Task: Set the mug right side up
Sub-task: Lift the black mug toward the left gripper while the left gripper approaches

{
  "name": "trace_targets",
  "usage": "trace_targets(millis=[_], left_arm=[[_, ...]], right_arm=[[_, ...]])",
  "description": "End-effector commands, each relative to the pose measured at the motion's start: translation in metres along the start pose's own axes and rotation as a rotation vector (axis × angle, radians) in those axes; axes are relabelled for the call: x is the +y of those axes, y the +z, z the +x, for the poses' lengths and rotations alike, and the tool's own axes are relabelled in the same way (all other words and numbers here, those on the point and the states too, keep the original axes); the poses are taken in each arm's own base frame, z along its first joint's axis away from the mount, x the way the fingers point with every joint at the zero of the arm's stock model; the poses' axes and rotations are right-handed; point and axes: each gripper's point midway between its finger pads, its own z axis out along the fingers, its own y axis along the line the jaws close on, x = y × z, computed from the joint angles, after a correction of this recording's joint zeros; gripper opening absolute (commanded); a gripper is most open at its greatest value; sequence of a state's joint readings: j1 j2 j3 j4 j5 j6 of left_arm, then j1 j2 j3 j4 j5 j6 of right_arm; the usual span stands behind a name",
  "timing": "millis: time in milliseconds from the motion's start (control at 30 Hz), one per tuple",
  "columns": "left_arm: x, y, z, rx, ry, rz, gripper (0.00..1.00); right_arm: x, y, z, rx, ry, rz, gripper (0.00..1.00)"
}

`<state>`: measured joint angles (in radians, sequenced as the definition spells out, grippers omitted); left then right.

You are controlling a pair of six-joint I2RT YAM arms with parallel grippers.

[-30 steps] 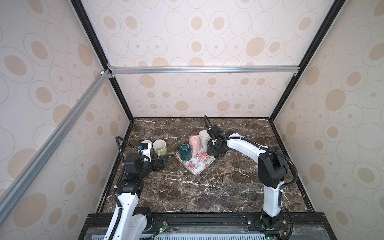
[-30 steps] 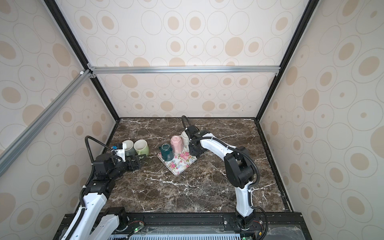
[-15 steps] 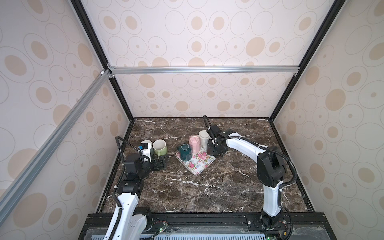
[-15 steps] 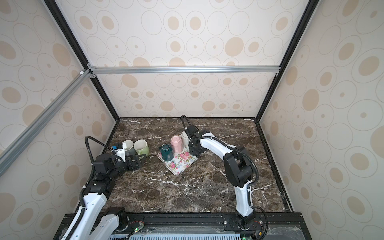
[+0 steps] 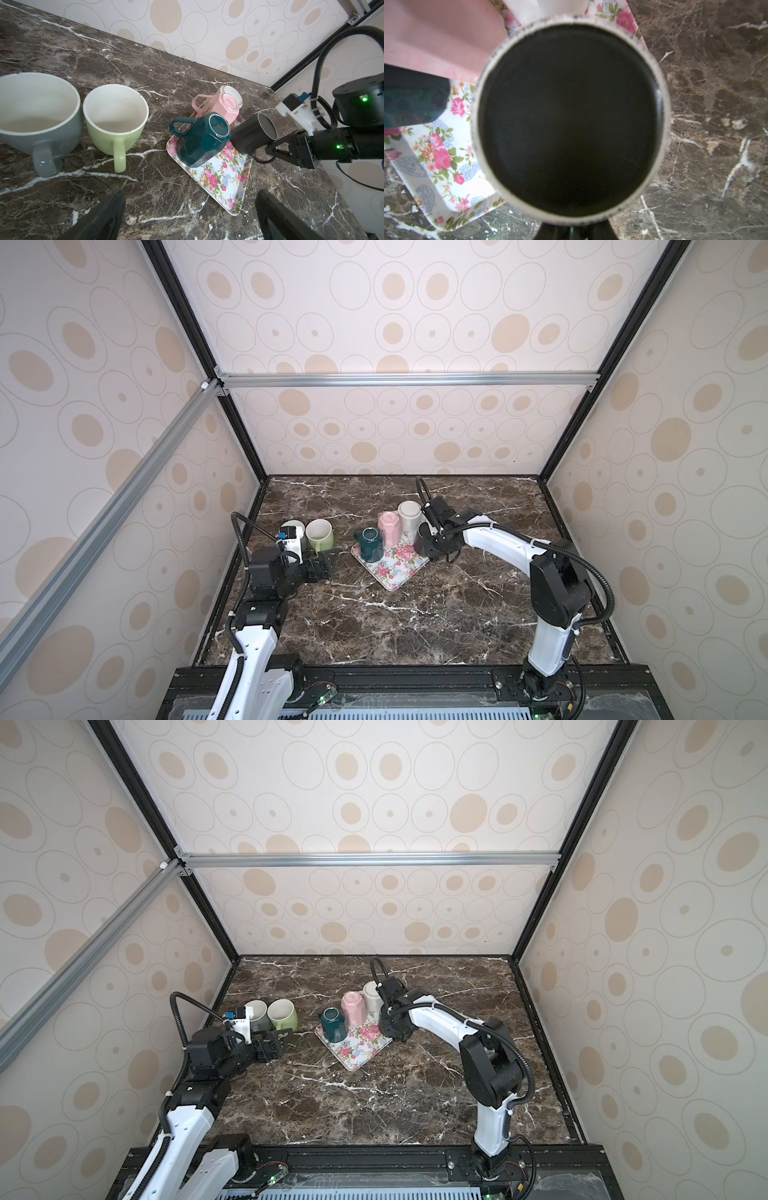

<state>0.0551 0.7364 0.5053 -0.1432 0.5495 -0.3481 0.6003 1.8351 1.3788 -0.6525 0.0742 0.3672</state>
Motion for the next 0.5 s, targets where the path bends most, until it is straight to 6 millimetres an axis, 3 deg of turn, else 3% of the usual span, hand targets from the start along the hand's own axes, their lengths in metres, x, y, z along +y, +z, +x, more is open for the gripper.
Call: trace_targets(millis=[0, 267, 467], left_arm=[[-0.005, -0.001, -0.006, -0.020, 0.013, 0.021, 0.98], [-0.002, -0.004, -0.011, -0.026, -0.007, -0.012, 0.99], [-0.031, -0.019, -0.029, -0.081, -0.125, 0.099, 0.98]], right_arm=[[0.005, -0.008, 0.011, 0.009, 0.053, -0.053, 0.00], [0.013, -0.011, 0.010, -0.018, 0.062, -0.111, 0.00], [0.018, -0.020, 0.004, -0.045, 0.063, -0.146, 0.00]])
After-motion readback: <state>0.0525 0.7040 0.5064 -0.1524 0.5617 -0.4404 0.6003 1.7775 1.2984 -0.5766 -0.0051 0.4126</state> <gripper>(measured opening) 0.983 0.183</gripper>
